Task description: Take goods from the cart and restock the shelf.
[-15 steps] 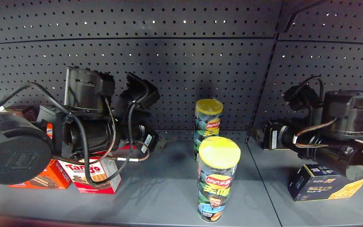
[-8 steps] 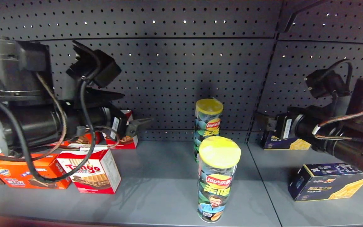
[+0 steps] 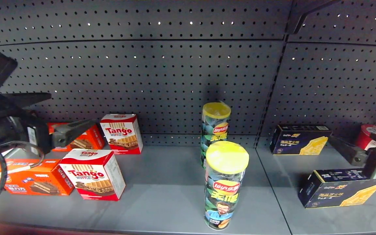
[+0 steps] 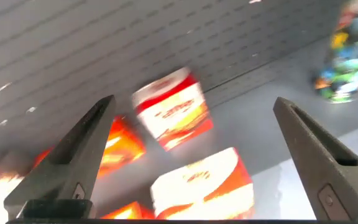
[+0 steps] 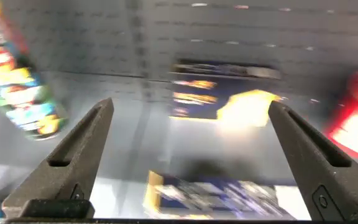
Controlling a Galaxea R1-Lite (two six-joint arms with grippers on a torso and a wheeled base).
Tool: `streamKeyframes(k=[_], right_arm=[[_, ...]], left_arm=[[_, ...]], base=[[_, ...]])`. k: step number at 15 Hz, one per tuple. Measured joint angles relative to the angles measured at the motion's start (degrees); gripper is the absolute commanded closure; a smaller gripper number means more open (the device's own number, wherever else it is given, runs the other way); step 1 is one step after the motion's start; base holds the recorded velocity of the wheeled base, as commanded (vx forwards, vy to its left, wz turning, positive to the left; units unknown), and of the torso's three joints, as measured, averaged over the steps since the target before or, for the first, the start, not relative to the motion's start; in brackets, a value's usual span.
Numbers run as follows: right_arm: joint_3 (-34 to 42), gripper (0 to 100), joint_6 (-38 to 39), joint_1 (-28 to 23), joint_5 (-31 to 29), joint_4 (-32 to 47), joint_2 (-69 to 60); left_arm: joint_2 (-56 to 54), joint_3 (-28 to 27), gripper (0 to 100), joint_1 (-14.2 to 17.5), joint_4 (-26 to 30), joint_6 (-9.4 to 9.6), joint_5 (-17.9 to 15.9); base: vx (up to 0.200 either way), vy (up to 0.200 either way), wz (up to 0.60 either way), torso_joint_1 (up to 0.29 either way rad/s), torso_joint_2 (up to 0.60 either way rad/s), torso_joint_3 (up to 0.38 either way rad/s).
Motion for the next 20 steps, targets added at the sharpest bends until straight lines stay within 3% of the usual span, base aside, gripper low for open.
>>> streamKeyframes(k=[3,5,9,13,16,20], right_arm=[[1.4,0,0.0,-6.0,0.0,0.1,-5.5],[2.0,0,0.0,-10.8,0.0,0.4,-9.2],[6.6,0,0.1,-16.0,-0.3,5.2,-18.3],[9.4,0,0.1,-20.4,-0.7,13.6,-26.7],[11.9,0,0.0,-23.5,-0.3,15.6,-32.5],[17.9,0,-1.5,-21.2,4.9,15.9,-40.8]], left_arm=[[-6.4,4.3,0,4.3,0.0,-0.33,0.0],[-11.9,8.1,0,7.2,0.3,-1.95,0.2],[-25.1,17.6,0,9.5,1.5,-4.62,4.9],[-38.9,23.8,0,11.0,11.6,-5.51,8.1],[-49.0,26.4,0,12.8,19.7,-6.44,8.1],[-60.2,30.9,0,13.3,23.5,-6.88,3.4]], base=[[0.0,0.0,0.0,0.0,0.0,0.0],[0.0,0.0,0.0,0.0,0.0,0.0],[0.0,0.0,0.0,0.0,0.0,0.0],[0.0,0.0,0.0,0.0,0.0,0.0],[0.0,0.0,0.0,0.0,0.0,0.0],[0.0,0.0,0.0,0.0,0.0,0.0]])
